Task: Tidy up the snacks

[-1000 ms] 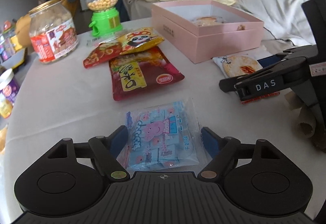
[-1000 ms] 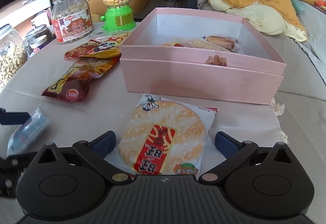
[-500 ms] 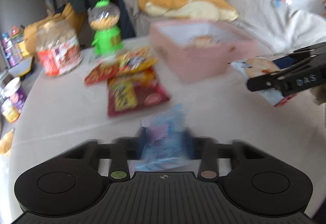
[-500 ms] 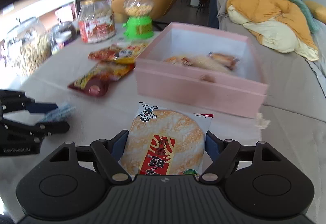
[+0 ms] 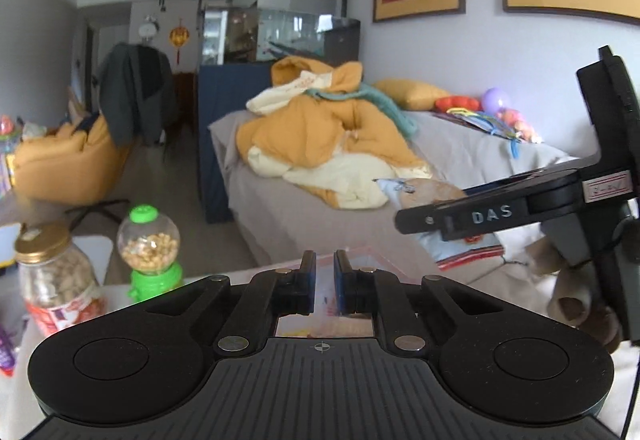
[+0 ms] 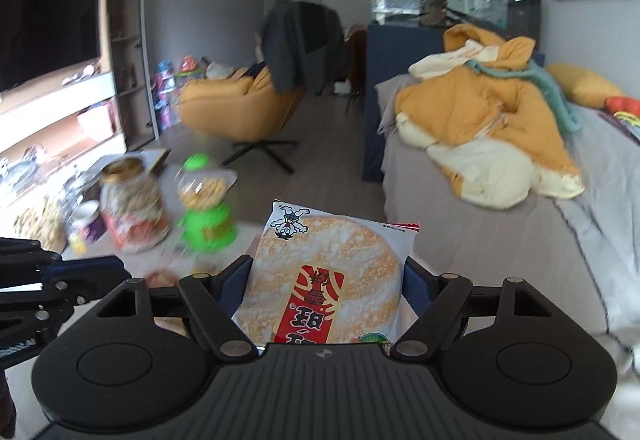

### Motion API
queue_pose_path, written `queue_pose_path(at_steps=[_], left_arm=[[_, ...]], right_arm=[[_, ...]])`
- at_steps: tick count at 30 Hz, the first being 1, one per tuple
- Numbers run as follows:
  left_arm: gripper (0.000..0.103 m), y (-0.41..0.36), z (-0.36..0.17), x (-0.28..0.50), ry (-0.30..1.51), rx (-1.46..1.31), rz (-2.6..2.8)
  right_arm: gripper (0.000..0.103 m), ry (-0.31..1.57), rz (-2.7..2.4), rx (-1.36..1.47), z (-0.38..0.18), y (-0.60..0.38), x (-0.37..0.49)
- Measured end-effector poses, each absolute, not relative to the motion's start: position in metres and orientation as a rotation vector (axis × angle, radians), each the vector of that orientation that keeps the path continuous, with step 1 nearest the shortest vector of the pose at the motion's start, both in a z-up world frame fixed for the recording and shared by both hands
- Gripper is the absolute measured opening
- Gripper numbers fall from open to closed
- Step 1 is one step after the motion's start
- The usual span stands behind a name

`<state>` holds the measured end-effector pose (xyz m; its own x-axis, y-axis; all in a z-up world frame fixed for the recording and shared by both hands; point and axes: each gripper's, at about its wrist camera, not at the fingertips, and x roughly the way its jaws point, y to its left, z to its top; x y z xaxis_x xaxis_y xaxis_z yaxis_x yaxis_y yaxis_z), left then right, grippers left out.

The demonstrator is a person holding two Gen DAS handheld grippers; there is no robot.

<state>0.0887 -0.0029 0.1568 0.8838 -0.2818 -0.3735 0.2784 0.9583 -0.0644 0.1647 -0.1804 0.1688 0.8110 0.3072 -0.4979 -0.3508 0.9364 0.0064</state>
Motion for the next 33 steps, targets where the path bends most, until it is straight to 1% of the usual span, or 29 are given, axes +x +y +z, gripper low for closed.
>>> queue_pose_path(at_steps=[2, 5, 7, 11, 14, 16, 21, 24, 26, 27, 30, 33], left_arm=[[0.013, 0.002, 0.143, 0.1, 0.454, -0.05, -0.313], [0.014, 0.011, 0.107, 0.113, 0.636, -0.142, -0.361], [0.014, 0.017, 0.082, 0.111, 0.692, -0.152, -0.339], [0.015, 0.027, 0.057, 0.093, 0.702, -0.128, -0.281], [0.015, 0.038, 0.049, 0.074, 0.69, -0.162, -0.228], [0.015, 0.042, 0.045, 0.059, 0.662, -0.185, -0.194], [0.015, 0.053, 0.034, 0.027, 0.619, -0.254, -0.108], [0.015, 0.058, 0.029, 0.015, 0.632, -0.27, -0.044], [0.015, 0.062, 0.026, 0.011, 0.646, -0.262, -0.006], [0.015, 0.063, 0.025, 0.011, 0.653, -0.243, 0.016], [0.015, 0.066, 0.024, 0.006, 0.664, -0.204, 0.049], [0.015, 0.071, 0.024, 0.005, 0.662, -0.2, 0.054]], right_arm=[[0.078, 0.549, 0.37, -0.065, 0.165, -0.178, 0.185], [0.08, 0.642, 0.42, -0.041, 0.144, -0.171, 0.214], [0.081, 0.687, 0.405, -0.045, 0.128, -0.167, 0.226], [0.081, 0.747, 0.372, -0.094, 0.104, -0.16, 0.216], [0.081, 0.734, 0.412, -0.146, 0.095, -0.157, 0.175], [0.086, 0.746, 0.46, -0.149, 0.084, -0.156, 0.139], [0.087, 0.824, 0.472, -0.155, 0.036, -0.142, 0.073], [0.087, 0.898, 0.442, -0.129, 0.01, -0.127, 0.064], [0.093, 0.904, 0.446, -0.045, 0.003, -0.121, 0.062], [0.099, 0.914, 0.434, -0.026, 0.001, -0.115, 0.066], [0.101, 0.886, 0.374, -0.038, -0.005, -0.099, 0.072], [0.1, 0.85, 0.364, -0.133, -0.01, -0.088, 0.072]])
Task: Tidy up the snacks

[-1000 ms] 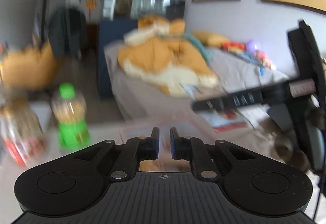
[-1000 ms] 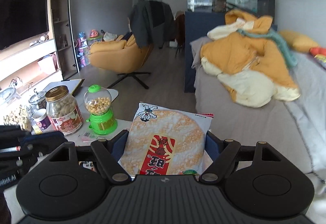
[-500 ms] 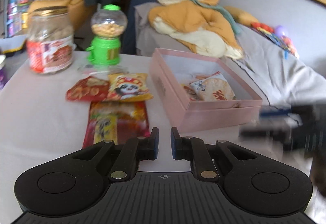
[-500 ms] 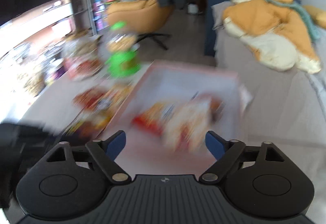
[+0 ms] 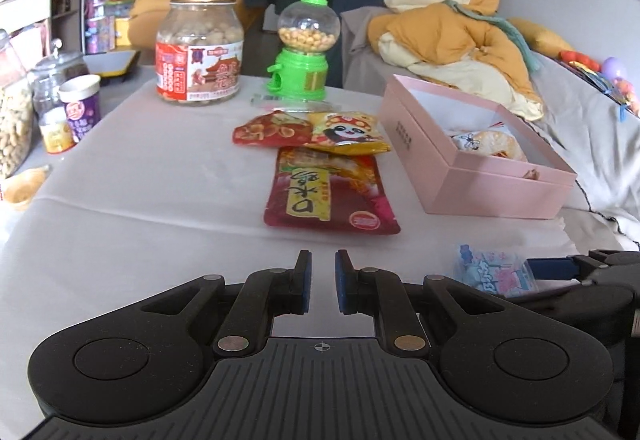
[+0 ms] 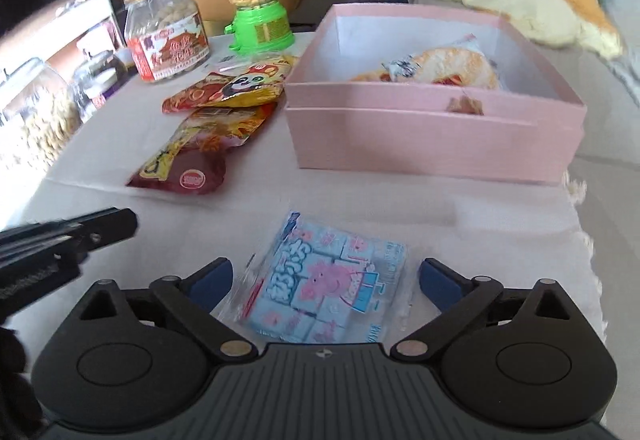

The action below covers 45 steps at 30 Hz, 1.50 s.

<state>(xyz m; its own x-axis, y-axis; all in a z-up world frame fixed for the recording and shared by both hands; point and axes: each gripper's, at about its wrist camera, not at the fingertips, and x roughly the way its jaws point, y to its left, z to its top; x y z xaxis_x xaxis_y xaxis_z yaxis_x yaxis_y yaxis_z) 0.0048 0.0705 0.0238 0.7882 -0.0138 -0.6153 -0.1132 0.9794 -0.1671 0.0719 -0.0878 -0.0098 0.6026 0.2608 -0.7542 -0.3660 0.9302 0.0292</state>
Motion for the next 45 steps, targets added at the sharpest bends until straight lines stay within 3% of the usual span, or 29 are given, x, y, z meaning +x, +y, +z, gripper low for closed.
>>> queue_pose_path(at_steps=[4, 9, 15, 20, 22, 23, 24, 32, 40, 45], left_arm=[[0.015, 0.072, 0.025, 0.004, 0.656, -0.19, 0.05], [0.015, 0.08, 0.032, 0.015, 0.64, -0.191, 0.034], [0.015, 0.097, 0.037, 0.027, 0.613, -0.236, 0.036], [0.015, 0.111, 0.034, 0.031, 0.612, -0.286, 0.047], [0.015, 0.116, 0.032, 0.035, 0.618, -0.299, 0.044], [0.015, 0.117, 0.031, 0.036, 0.618, -0.303, 0.04], [0.015, 0.119, 0.031, 0.038, 0.615, -0.303, 0.036], [0.015, 0.152, 0.031, 0.054, 0.578, -0.309, 0.057], [0.015, 0.194, 0.023, 0.04, 0.572, -0.348, 0.09], [0.015, 0.216, 0.014, 0.023, 0.571, -0.388, 0.085]], right_arm=[[0.095, 0.815, 0.409, -0.178, -0.009, -0.093, 0.067], [0.073, 0.831, 0.45, -0.189, 0.0, -0.107, 0.072], [0.066, 0.867, 0.565, -0.112, 0.032, -0.116, 0.079], [0.066, 0.719, 0.558, -0.088, 0.098, -0.129, 0.083], [0.072, 0.67, 0.483, -0.099, 0.116, -0.133, 0.102], [0.081, 0.656, 0.442, -0.113, 0.121, -0.133, 0.113], [0.085, 0.656, 0.403, -0.129, 0.123, -0.133, 0.126], [0.085, 0.76, 0.457, -0.148, 0.101, -0.087, 0.187], [0.085, 0.874, 0.565, -0.233, 0.072, 0.05, 0.264], [0.085, 0.998, 0.454, -0.147, 0.037, 0.09, 0.34]])
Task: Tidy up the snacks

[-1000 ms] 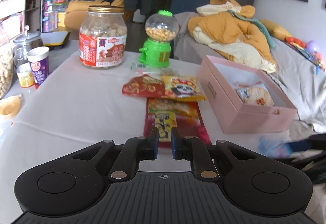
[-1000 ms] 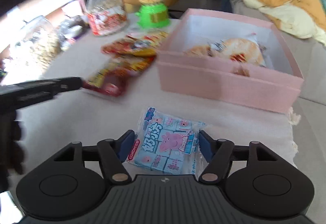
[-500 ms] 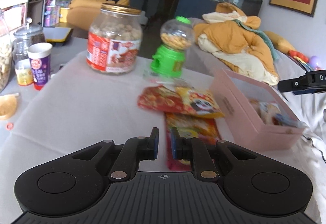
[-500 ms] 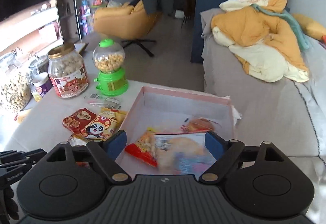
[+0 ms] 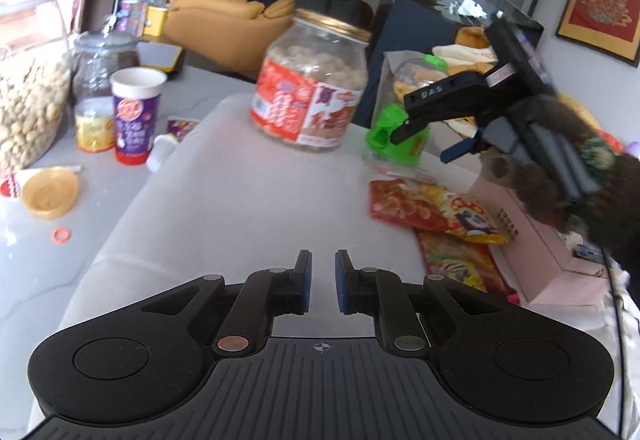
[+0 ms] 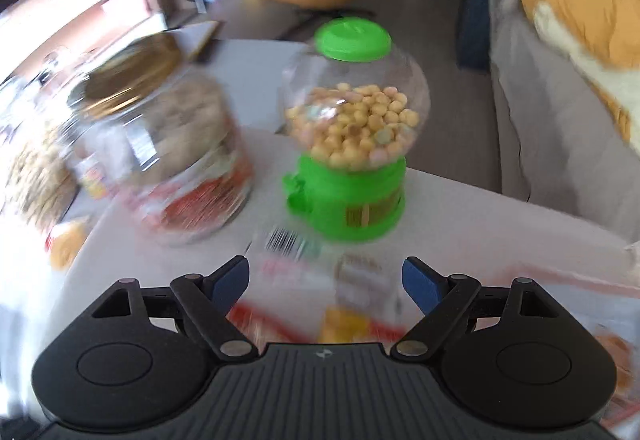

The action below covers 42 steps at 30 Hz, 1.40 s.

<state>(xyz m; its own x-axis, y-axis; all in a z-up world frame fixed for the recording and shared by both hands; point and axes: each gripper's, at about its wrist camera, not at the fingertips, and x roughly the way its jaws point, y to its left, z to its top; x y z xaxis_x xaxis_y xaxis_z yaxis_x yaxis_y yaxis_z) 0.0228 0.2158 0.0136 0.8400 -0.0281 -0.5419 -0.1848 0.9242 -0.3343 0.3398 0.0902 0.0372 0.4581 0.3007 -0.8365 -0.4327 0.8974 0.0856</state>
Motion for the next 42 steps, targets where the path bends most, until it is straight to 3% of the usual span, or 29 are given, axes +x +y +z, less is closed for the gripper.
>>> queue_pose_path(at_steps=[2, 3, 4, 6, 8, 10, 17, 20, 22, 23, 24, 25, 31, 33, 42], left_arm=[[0.015, 0.224, 0.008, 0.021, 0.575, -0.425, 0.077], [0.015, 0.228, 0.006, 0.021, 0.577, -0.449, 0.074], [0.015, 0.231, 0.004, 0.022, 0.578, -0.466, 0.073], [0.015, 0.234, 0.003, 0.022, 0.573, -0.486, 0.071], [0.015, 0.233, 0.004, 0.024, 0.571, -0.483, 0.073], [0.015, 0.232, 0.004, 0.023, 0.575, -0.475, 0.078], [0.015, 0.231, 0.013, 0.016, 0.563, -0.454, 0.146], [0.015, 0.228, 0.019, 0.016, 0.563, -0.433, 0.143], [0.015, 0.222, 0.022, 0.021, 0.575, -0.414, 0.127], [0.015, 0.218, 0.023, 0.024, 0.581, -0.404, 0.116], [0.015, 0.214, 0.024, 0.029, 0.585, -0.391, 0.101], [0.015, 0.21, 0.024, 0.034, 0.587, -0.379, 0.085], [0.015, 0.185, 0.026, 0.055, 0.611, -0.275, 0.0], [0.015, 0.184, 0.027, 0.057, 0.617, -0.254, 0.009], [0.018, 0.171, 0.043, 0.131, 0.684, -0.12, -0.091]], right_arm=[[0.083, 1.042, 0.419, -0.134, 0.023, 0.092, 0.358], [0.071, 1.073, 0.401, -0.13, 0.014, 0.091, 0.363], [0.07, 1.072, 0.396, -0.123, 0.009, 0.089, 0.362], [0.05, 1.04, 0.418, -0.134, 0.013, 0.089, 0.35], [0.036, 1.062, 0.485, -0.128, 0.018, 0.09, 0.333], [0.033, 1.094, 0.552, -0.145, 0.02, 0.097, 0.313], [0.033, 1.206, 0.805, -0.18, 0.023, 0.121, 0.242], [0.033, 1.17, 0.844, -0.245, 0.039, 0.118, 0.219], [0.045, 1.094, 0.814, -0.305, 0.056, 0.106, 0.213], [0.063, 1.057, 0.783, -0.329, 0.063, 0.098, 0.214], [0.074, 1.023, 0.748, -0.35, 0.069, 0.09, 0.215], [0.076, 0.998, 0.713, -0.367, 0.072, 0.082, 0.216], [0.073, 1.011, 0.584, -0.348, 0.05, 0.039, 0.233], [0.061, 1.052, 0.631, -0.304, 0.043, 0.032, 0.227], [0.061, 1.065, 0.757, -0.24, 0.045, 0.026, 0.187]])
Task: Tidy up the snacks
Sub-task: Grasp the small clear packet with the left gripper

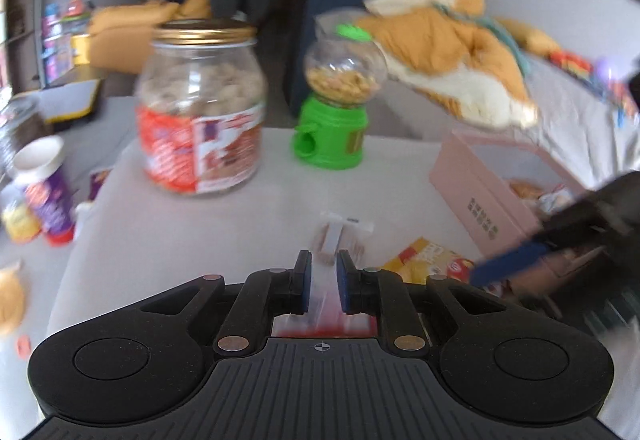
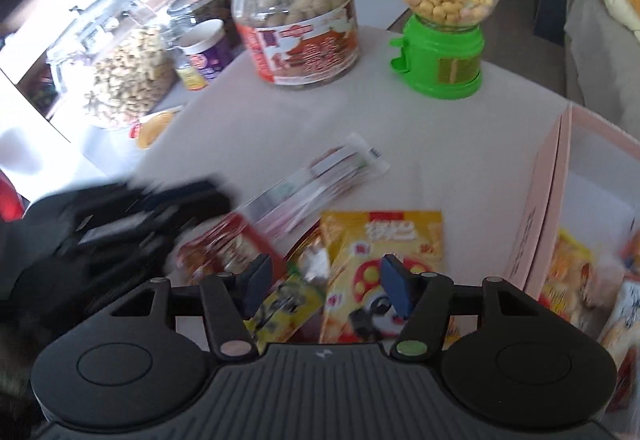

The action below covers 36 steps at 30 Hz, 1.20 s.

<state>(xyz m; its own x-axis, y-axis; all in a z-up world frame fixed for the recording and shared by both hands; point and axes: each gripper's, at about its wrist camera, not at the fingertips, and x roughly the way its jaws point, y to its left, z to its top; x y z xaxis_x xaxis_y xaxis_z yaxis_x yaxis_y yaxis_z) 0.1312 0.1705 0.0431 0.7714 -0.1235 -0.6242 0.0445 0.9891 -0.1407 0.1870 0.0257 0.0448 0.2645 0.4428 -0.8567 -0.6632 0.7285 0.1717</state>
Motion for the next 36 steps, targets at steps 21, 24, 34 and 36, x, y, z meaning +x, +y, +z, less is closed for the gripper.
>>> queue_pose_path(at_steps=[21, 24, 34, 36], left_arm=[[0.046, 0.136, 0.024, 0.192, 0.808, 0.171, -0.044], [0.047, 0.138, 0.025, 0.188, 0.804, 0.219, 0.001], [0.05, 0.142, 0.02, 0.193, 0.82, 0.209, 0.065], [0.051, 0.148, 0.019, 0.196, 0.814, 0.171, 0.065]], right_arm=[[0.066, 1.024, 0.821, -0.24, 0.009, -0.019, 0.152], [0.067, 1.016, 0.832, -0.237, 0.009, -0.023, 0.147], [0.075, 0.999, 0.823, -0.218, 0.007, -0.028, 0.142], [0.078, 0.986, 0.824, -0.231, 0.006, -0.028, 0.139]])
